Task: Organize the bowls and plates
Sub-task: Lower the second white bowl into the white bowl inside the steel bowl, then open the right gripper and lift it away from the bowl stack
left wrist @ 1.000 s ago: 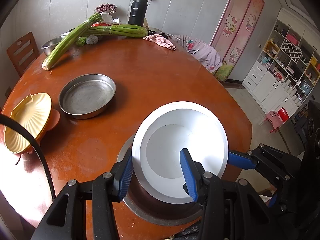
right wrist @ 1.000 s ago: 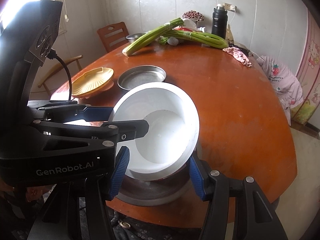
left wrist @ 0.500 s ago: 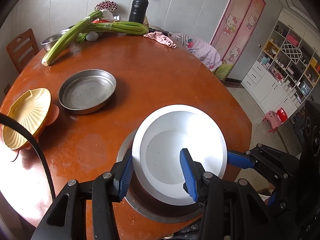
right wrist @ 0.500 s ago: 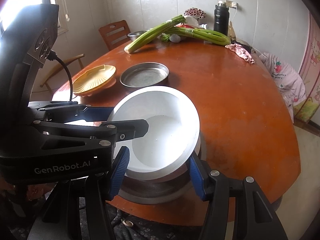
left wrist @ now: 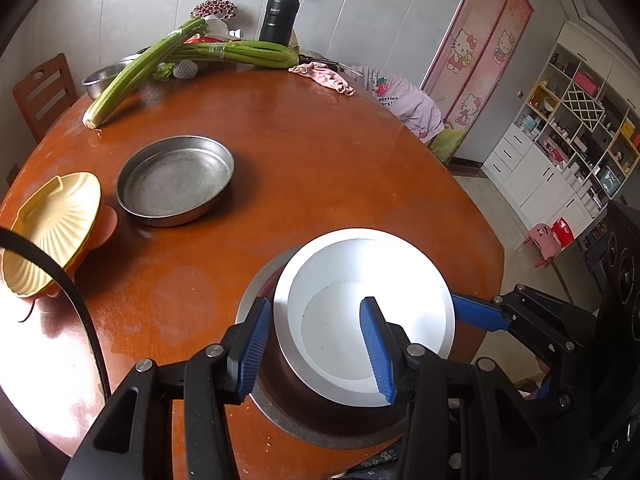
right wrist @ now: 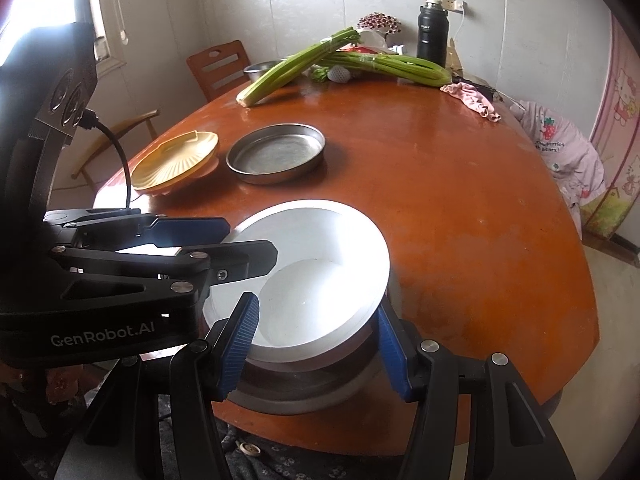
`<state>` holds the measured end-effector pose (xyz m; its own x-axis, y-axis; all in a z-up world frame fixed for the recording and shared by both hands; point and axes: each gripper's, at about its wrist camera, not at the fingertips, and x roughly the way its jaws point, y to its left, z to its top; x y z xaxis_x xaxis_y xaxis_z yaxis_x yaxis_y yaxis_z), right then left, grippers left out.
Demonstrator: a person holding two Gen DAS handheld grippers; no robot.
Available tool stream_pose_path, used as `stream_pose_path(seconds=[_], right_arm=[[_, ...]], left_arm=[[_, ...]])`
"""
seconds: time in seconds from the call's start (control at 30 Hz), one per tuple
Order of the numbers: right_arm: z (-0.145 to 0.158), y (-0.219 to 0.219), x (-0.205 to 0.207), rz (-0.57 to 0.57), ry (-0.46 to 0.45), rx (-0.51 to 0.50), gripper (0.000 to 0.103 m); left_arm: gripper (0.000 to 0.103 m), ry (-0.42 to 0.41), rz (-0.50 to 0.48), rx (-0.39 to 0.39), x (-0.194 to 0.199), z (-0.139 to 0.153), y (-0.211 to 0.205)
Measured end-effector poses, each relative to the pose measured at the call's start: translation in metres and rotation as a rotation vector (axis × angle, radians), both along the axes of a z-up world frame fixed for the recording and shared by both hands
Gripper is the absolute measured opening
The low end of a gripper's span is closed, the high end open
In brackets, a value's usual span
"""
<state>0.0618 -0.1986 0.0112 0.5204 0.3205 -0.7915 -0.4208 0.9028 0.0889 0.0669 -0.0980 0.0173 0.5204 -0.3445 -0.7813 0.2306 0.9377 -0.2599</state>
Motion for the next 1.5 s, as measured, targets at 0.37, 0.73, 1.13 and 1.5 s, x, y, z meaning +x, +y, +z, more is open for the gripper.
stream_pose_path(seconds=[0.37,0.73,1.13,1.5], right_arm=[[-0.005,-0.003,0.007,-0.029,0.002,-0.029,0.060],[-0.013,-0.004,0.013,-0.043,0.026,-0.046,0.060],[-0.005,-0.007,0.013,-0.045,-0.008,-0.036,0.060],[-0.005,-0.008,0.011,-0.053,-0.011,-0.036,0.064]], left_arm=[[0.046,0.007,0.005,-0.007,0.004,-0.002,0.001],[0.046,0.011,0.013,-0.013,0.006,-0.004,0.005],[0.046,0.011,0.027,-0.014,0.007,-0.004,0.008],[0.053,0.004,0.048,-0.005,0.002,-0.002,0.012]])
